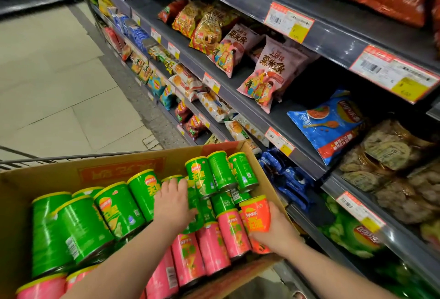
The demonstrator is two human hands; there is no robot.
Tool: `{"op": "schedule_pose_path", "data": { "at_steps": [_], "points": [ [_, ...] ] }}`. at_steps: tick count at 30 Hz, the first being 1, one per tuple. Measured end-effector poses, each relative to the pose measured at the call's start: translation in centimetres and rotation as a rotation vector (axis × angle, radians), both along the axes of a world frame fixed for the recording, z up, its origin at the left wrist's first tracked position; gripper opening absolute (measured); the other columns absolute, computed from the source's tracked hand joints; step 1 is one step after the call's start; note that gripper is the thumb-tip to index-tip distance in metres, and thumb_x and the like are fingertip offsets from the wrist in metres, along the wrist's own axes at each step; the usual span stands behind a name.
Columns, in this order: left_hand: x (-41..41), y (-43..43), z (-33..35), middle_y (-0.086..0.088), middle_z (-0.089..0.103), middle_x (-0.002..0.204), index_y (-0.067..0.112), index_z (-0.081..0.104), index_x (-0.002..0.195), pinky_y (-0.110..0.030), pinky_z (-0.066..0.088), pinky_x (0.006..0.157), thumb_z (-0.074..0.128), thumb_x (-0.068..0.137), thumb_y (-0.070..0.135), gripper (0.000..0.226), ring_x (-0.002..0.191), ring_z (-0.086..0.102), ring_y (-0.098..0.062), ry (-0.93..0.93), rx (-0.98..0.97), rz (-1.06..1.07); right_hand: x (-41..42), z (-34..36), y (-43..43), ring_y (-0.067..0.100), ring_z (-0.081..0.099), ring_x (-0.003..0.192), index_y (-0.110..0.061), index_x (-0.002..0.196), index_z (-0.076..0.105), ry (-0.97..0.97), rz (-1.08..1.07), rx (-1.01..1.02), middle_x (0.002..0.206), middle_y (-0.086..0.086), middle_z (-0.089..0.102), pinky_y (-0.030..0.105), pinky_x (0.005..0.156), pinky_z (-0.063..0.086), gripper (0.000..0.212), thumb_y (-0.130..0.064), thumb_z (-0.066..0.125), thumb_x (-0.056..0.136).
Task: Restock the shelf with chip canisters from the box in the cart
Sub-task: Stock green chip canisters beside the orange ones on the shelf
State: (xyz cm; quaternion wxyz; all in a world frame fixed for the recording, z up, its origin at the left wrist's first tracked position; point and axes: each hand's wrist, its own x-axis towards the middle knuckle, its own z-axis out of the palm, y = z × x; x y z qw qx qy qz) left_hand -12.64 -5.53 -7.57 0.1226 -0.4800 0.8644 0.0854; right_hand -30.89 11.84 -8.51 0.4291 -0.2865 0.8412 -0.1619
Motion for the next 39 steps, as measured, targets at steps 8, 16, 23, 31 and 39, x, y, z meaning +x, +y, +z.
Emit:
{"op": "schedule_pose_path", "data": {
  "at_steps": [8, 16, 23, 31, 39],
  "points": [
    [-0.1, 3.5, -0.4, -0.012, -0.005, 0.158, 0.024, 0.039, 0.128, -0.034, 0.046, 0.092, 0.061, 0.086, 0.026, 0.048, 0.131, 0.042, -0.033, 0.265, 0.228, -0.016, 0.4, 1.1, 0.2, 0.013, 0.060, 0.096, -0.037, 0.124, 0.033, -0.022, -0.015, -0.045, 0.108, -0.008, 0.054, 0.041, 0.088, 0.052, 0.079, -0.034, 0.077, 0.058],
    [-0.6, 4.5, -0.9, -0.004, 0.045, 0.126, 0.024, 0.035, 0.132, -0.031, 0.043, 0.088, 0.065, 0.080, 0.030, 0.060, 0.110, 0.051, -0.023, 0.236, 0.285, -0.091, 0.9, 2.2, 1.2, 0.013, 0.060, 0.099, -0.040, 0.128, 0.029, -0.031, -0.094, -0.089, 0.109, -0.011, 0.057, 0.044, 0.090, 0.051, 0.091, -0.046, 0.075, 0.050],
    [-1.7, 4.8, 0.7, -0.005, 0.042, 0.118, 0.022, 0.038, 0.125, -0.015, 0.039, 0.060, 0.072, 0.076, 0.026, 0.060, 0.078, 0.051, -0.007, 0.586, 0.467, 0.165, 0.9, 5.1, 1.9, 0.011, 0.059, 0.097, -0.033, 0.135, 0.028, -0.063, -0.190, -0.225, 0.110, -0.008, 0.055, 0.030, 0.087, 0.048, 0.084, -0.026, 0.080, 0.069],
    [-5.6, 5.4, 5.2, -0.009, 0.055, 0.114, 0.030, 0.043, 0.115, -0.028, 0.049, 0.070, 0.075, 0.063, 0.037, 0.062, 0.087, 0.059, -0.018, 0.893, 0.617, 0.311, -0.2, 9.7, 2.5, 0.002, 0.057, 0.082, -0.041, 0.113, 0.026, -0.059, -0.289, -0.397, 0.093, -0.018, 0.053, 0.020, 0.073, 0.047, 0.069, -0.017, 0.077, 0.074],
    [-10.4, 7.2, 11.7, -0.009, 0.058, 0.108, 0.043, 0.045, 0.105, -0.038, 0.057, 0.072, 0.073, 0.074, 0.023, 0.046, 0.087, 0.065, -0.026, 1.082, 0.734, 0.157, -3.2, 15.7, 4.7, -0.002, 0.059, 0.082, -0.038, 0.125, 0.032, -0.004, -0.432, -0.611, 0.094, -0.020, 0.057, 0.015, 0.071, 0.050, 0.073, -0.015, 0.078, 0.073]
  ]
}}
